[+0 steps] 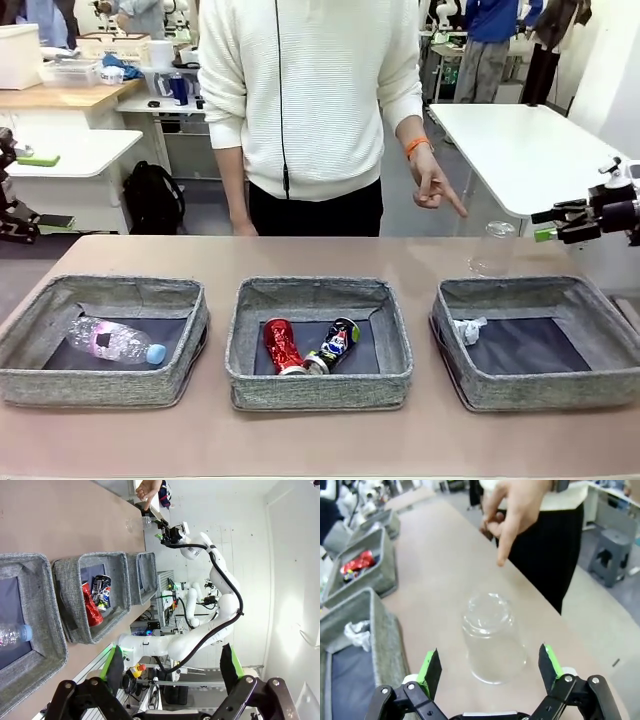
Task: Sort the waste into the appropriate baskets.
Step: Pick up the waste item pointed out by the person.
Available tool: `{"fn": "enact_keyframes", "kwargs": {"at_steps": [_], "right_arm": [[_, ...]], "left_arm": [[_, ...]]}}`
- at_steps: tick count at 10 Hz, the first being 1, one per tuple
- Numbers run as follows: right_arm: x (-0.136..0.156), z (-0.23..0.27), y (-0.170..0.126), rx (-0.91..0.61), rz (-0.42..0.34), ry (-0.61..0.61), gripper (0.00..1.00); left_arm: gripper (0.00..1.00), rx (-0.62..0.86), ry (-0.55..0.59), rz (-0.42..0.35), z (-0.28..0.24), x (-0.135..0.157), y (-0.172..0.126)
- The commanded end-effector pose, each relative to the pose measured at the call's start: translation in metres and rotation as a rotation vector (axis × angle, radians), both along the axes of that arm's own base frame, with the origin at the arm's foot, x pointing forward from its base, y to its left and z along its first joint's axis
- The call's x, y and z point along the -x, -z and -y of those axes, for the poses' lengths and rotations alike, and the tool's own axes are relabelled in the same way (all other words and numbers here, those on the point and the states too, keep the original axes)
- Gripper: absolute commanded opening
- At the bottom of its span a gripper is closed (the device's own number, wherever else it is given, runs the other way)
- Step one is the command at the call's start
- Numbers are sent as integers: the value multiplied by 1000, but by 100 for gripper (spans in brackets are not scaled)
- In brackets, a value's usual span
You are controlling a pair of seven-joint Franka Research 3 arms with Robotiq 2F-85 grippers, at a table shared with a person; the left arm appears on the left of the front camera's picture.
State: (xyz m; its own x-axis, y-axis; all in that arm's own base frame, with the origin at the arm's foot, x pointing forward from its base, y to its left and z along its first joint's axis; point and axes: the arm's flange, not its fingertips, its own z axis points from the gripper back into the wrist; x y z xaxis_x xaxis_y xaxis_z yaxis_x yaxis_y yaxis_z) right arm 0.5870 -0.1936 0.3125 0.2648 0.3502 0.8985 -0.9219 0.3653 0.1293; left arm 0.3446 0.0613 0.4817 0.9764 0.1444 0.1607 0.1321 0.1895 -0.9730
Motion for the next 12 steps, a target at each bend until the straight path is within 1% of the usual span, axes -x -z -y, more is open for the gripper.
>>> {"fn": "enact_keyframes", "kwargs": {"at_steps": [1,3,4,5,6,10,12], "right_arm": [[-13,5,5,25,14,-60,100],[-25,-2,14,32,0,-106,100],[-36,-7,23,63,-8,-93,100],[-43,-14,29,71,7,-97,100],[-48,-23,34,74,-6,-119,100],[-56,-58,43,100,-55,-232,100],[-57,-71,47,92,-66,-260,100]], "left_arm": [[100,-1,14,20,-1,1,-1],[100,-1,14,20,-1,1,-1],[100,-1,14,20,-1,1,-1],[100,-1,14,20,-1,1,-1],[100,-1,14,20,-1,1,-1],[100,-1,14,20,-1,1,-1],[100,-1,14,20,-1,1,-1]]}}
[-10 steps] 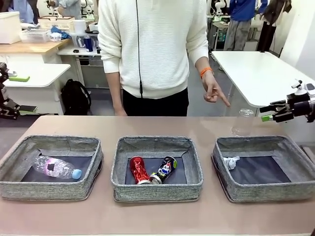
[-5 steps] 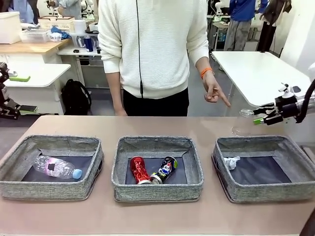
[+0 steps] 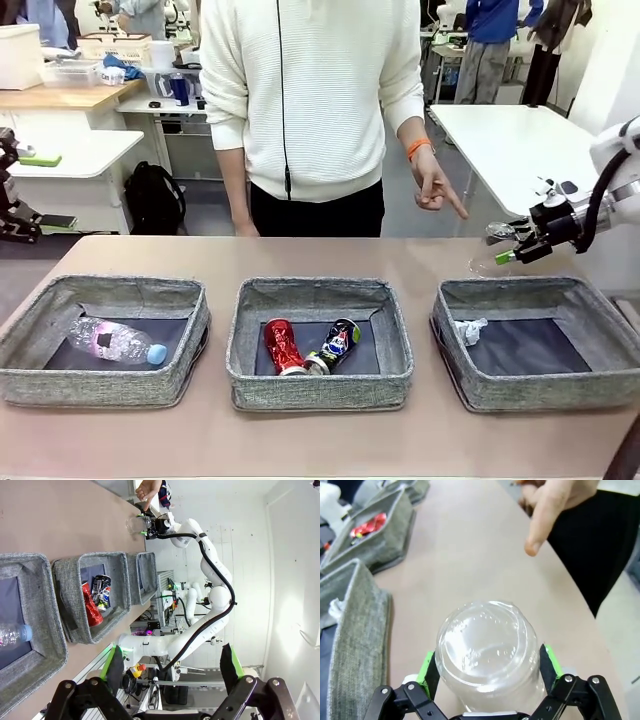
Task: Sort the waste into the appropriate baskets.
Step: Pick up the waste item pointed out by the person.
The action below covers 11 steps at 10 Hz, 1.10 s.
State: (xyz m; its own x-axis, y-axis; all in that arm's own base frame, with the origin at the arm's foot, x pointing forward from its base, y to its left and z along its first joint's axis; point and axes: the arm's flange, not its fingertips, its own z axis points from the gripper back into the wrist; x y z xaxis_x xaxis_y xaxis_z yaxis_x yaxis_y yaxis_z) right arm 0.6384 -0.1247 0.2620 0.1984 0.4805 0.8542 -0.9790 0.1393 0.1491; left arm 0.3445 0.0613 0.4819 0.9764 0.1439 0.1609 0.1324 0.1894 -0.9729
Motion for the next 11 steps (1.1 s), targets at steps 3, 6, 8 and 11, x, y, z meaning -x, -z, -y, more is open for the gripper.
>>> {"fn": "enact_keyframes", "kwargs": {"at_steps": [3,6,8,11], "right_arm": [[-4,-3,-3,29,-25,0,100],[-5,-2,0,5,-49,26,80],[-5,-1,0,13,-53,41,60],[-6,2,2,7,-63,52,36]], "left_arm": [[100,-1,13,20,-1,1,0],[100,-1,13,20,-1,1,0],[100,-1,13,20,-1,1,0],[100,-1,13,20,-1,1,0]]}}
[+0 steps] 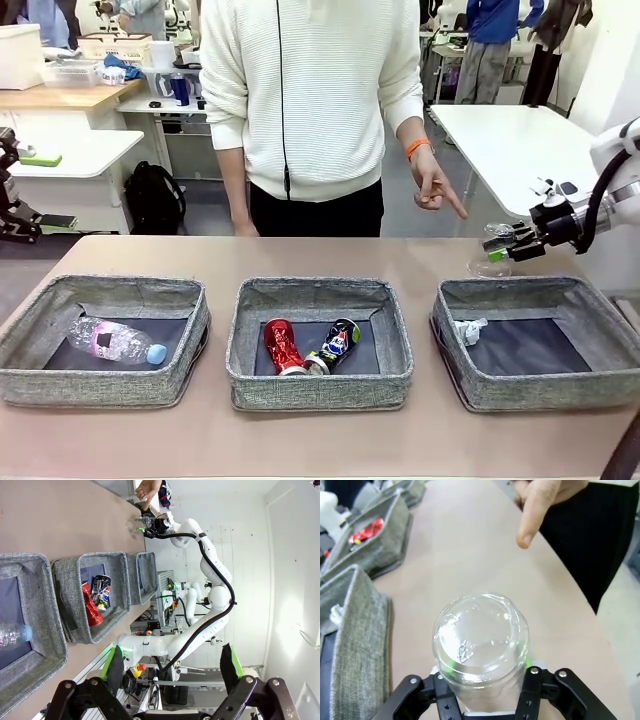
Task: Sort the waste into the appropriate baskets.
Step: Pick up the waste item pointed out by the person.
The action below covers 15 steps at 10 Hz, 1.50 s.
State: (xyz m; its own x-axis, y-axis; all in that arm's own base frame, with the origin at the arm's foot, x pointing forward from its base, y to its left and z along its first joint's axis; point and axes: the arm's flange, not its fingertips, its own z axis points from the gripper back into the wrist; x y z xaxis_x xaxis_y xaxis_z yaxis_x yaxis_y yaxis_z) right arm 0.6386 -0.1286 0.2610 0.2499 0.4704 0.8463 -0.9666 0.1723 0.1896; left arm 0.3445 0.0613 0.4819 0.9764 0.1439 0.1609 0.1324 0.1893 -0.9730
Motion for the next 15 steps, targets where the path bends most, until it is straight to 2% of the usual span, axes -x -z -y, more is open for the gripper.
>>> {"fn": "enact_keyframes", "kwargs": {"at_steps": [1,2,3,7,8,9,10,11,12,13,14,15], "right_arm": [[-6,-2,0,10,-21,20,20],[-7,-1,0,8,-22,29,16],[-7,2,-2,-18,-24,29,1],[-7,9,-8,-26,-20,44,1],[-6,9,-14,-29,5,37,1],[-3,10,-32,-32,36,52,1],[9,8,-69,-4,71,83,1],[37,2,-133,51,45,149,1],[73,-4,-192,122,-59,202,1],[113,-11,-236,237,-157,310,1],[147,-23,-259,341,-197,354,1],[168,-34,-266,413,-187,419,1]], "left_arm": [[100,-1,13,20,-1,1,0],[100,-1,13,20,-1,1,0],[100,-1,13,20,-1,1,0],[100,-1,13,20,-1,1,0],[100,-1,13,20,-1,1,0],[100,-1,13,20,-1,1,0],[100,-1,13,20,-1,1,0],[100,-1,13,20,-1,1,0],[100,-1,13,20,-1,1,0],[100,-1,13,20,-1,1,0],[100,-1,13,20,-1,1,0],[100,-1,13,20,-1,1,0]]}}
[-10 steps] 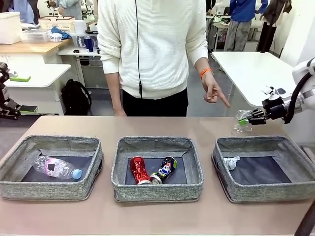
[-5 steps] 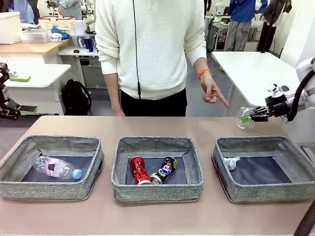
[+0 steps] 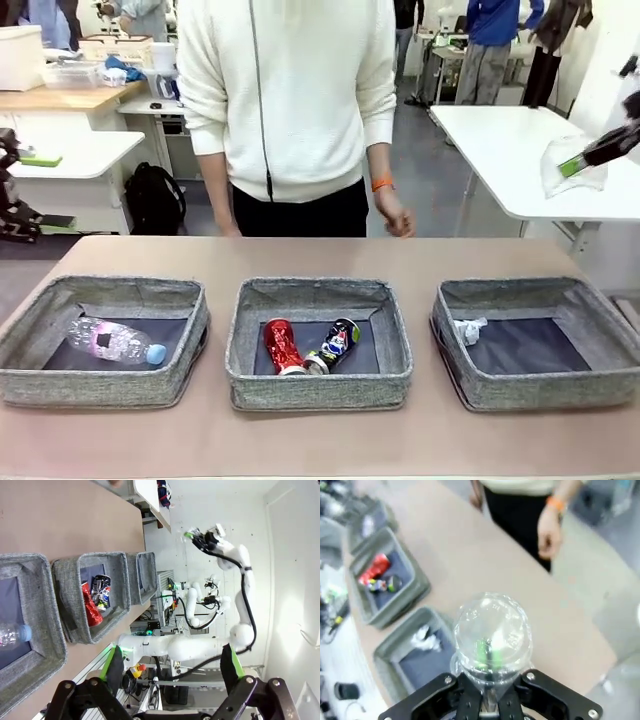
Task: Sort the waste into the appropriate baskets.
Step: Pick up the waste item pointed out by the person.
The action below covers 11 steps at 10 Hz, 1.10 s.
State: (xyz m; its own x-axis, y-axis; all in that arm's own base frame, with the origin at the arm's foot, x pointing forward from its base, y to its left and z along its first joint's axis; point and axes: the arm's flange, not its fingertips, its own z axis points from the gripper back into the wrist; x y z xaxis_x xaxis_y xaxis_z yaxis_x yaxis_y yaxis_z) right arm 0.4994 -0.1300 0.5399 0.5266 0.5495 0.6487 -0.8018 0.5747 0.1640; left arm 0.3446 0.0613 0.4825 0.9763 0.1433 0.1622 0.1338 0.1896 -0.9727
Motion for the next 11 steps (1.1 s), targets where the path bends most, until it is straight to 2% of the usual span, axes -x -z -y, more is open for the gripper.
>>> {"fn": "enact_keyframes", "kwargs": {"at_steps": [1,2,3,4,5,6,7,8,10,11], "right_arm": [[45,-42,20,148,-135,90,1],[45,-44,33,156,-170,92,1],[28,-40,56,134,-281,-39,1],[50,-29,4,136,-96,76,1],[50,-29,4,136,-96,76,1],[49,-43,41,150,-184,33,2],[48,-39,40,-3,-291,108,2],[52,-56,17,-11,-318,160,2],[67,-118,-46,87,-355,296,2],[71,-152,-71,98,-452,431,2]], "left_arm": [[100,-1,13,19,-1,1,0],[100,-1,13,19,-1,1,0],[100,-1,13,19,-1,1,0],[100,-1,13,19,-1,1,0],[100,-1,13,19,-1,1,0],[100,-1,13,19,-1,1,0],[100,-1,13,19,-1,1,0],[100,-1,13,19,-1,1,0],[100,-1,13,19,-1,1,0],[100,-1,13,19,-1,1,0]]}}
